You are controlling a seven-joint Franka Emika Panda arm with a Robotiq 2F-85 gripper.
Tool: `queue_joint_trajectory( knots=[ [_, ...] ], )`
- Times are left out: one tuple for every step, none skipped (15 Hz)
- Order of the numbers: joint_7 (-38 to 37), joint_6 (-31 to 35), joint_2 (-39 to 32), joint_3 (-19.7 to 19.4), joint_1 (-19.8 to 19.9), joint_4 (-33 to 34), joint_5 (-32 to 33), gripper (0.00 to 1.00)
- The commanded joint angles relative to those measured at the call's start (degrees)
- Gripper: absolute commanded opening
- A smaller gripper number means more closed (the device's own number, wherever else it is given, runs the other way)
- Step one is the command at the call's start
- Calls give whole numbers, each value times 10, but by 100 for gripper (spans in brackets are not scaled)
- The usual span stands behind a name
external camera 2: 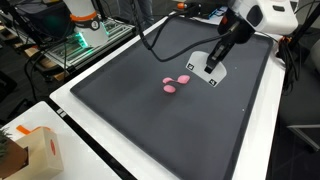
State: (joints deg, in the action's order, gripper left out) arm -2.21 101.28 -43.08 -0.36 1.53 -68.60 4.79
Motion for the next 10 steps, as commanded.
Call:
queue_joint_trajectory(
  knots=[
    [8, 26, 36, -2, 24, -57, -36, 1],
    [12, 18, 41, 0, 34, -65, -47, 1],
    [15, 24, 48, -2, 40, -77, -54, 1],
    [19, 26, 55, -2, 47, -89, -63, 1],
    [23, 30, 62, -2, 53, -100, -69, 1],
    [33, 39, 71, -2, 61, -117, -78, 1],
    [41, 46, 79, 0, 68, -130, -89, 1],
    [50, 54, 87, -1, 75, -146, -98, 1],
    [59, 63, 94, -1, 80, -161, -106, 1],
    [69, 73, 104, -1, 88, -180, -118, 1]
  ],
)
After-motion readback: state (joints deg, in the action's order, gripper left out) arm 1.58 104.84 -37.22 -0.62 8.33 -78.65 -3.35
